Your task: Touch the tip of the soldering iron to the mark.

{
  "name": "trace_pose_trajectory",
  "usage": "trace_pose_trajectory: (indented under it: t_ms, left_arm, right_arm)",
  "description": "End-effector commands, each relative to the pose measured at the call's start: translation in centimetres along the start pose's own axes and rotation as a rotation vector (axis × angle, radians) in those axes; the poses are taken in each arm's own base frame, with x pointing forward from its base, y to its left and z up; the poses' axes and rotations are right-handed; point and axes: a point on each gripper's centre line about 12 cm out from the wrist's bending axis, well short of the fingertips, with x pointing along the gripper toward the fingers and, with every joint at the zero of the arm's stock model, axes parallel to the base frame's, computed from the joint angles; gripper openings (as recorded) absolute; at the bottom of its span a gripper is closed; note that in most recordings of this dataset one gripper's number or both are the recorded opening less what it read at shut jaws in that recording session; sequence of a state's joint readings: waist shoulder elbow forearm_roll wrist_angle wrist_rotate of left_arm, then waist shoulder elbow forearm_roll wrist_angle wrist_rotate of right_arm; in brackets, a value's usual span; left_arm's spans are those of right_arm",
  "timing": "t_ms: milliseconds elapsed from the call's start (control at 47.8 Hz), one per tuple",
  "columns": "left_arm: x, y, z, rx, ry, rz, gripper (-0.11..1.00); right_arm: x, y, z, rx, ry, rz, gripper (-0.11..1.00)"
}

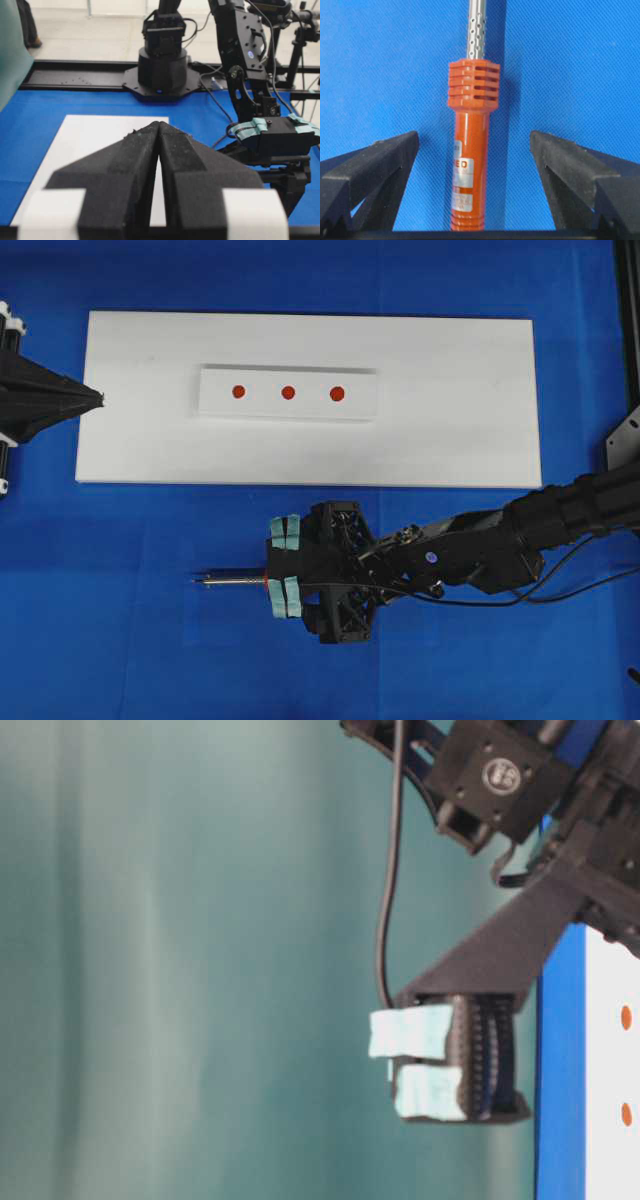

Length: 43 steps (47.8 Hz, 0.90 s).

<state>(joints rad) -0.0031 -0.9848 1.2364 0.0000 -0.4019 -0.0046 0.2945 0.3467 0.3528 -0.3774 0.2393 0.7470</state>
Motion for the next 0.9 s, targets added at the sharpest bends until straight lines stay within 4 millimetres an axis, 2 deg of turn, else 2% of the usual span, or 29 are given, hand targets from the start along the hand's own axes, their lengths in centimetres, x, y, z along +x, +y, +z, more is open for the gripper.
trace_pose_trajectory:
  t_ms: [0,167,293,565,711,878]
  left_arm:
    - [0.2,0.0,0.4,0.001,-0.014,-0.001,0.00]
    - [0.2,0.0,0.4,0.001,-0.012,-0.001,0.00]
    - [0.2,0.0,0.4,0.000,-0.014,-0.001,0.00]
    - [0.2,0.0,0.4,0.000,-0.014,-0.001,0.00]
    - [0.2,0.0,0.4,0.000,-0.012,-0.001,0.00]
    - [0.2,0.0,0.4,0.000,-0.012,-0.001,0.00]
  right_arm:
    - [-2.8,0.6,2.7,0.009,-0.066,0.014,0.89]
    - [-7.7,1.4,4.9,0.009,-0.101,-0.006,0.89]
    - [-10.1,1.6,5.5,0.010,-0.112,-0.017,0.89]
    - [-10.5,0.8,5.7,-0.013,-0.114,-0.051,0.89]
    - [-10.9,-2.5,6.6,0.003,-0.135,-0.115,0.89]
    - [-12.2,-7.9,7.7,0.029,-0.163,-0.198,0.89]
